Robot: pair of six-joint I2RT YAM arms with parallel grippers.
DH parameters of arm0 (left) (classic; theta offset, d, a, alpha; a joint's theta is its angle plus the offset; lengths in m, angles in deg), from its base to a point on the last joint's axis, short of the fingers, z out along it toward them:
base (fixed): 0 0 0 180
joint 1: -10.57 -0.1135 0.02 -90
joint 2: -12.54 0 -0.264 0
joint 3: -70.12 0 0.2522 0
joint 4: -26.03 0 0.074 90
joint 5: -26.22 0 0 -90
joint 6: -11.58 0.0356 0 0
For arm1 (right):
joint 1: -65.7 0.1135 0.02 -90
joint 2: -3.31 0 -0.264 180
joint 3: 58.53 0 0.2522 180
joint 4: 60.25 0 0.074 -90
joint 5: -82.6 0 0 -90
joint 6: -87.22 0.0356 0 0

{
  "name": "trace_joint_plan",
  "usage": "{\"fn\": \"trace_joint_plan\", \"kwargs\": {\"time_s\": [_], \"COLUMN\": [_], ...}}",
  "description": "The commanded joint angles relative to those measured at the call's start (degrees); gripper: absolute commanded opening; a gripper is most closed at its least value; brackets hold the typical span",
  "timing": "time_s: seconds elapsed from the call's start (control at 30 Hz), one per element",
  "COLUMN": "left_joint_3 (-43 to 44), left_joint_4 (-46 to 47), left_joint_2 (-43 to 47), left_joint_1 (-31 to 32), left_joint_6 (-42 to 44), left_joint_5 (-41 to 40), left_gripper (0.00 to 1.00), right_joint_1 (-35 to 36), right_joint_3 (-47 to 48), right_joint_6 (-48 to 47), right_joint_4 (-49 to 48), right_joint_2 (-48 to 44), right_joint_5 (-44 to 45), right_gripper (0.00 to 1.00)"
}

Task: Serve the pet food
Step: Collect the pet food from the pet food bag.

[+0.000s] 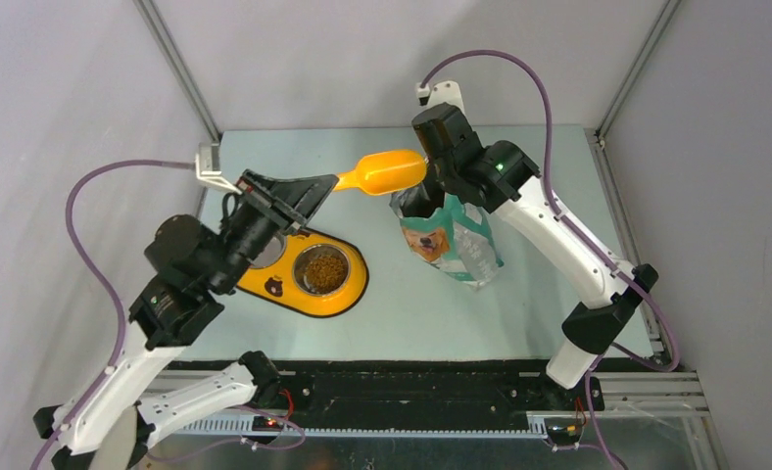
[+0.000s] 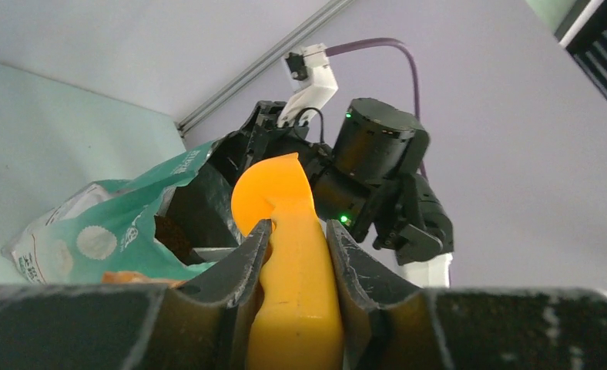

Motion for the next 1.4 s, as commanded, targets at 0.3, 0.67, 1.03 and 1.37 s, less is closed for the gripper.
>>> {"fn": "trace_joint_plan", "kwargs": {"time_s": [0.3,0.67,1.03,1.37], "left_joint_3": [5.45,7.19,29.12,32.48], "left_joint_4": [-10.89,-14.60,-36.81,-48.31], "left_joint_2": [-9.29,-13.54,-32.86,-42.27], "left_joint_1": [-0.18,-0.08,7.47,8.91], "left_joint_6": [0.37,-0.65,0.71,-4.16], "left_joint_5": [-9.02,-6.10,-13.78,-21.20], "left_gripper": [0.00,0.00,0.00,0.00], "right_joint_1": [0.01,-0.24,3.53,5.17], "right_joint_3": [-4.04,-8.84,-11.35,-18.30], "right_joint_6": [2.61,1.56,-1.97,-8.33], "right_joint_4": [-17.01,-18.93,-22.85,-30.20], "right_joint_2": [-9.29,-12.69,-12.32,-16.02], "right_joint_5": [1.73,3.02,16.69,20.61], "right_gripper": [0.00,0.00,0.00,0.00]}}
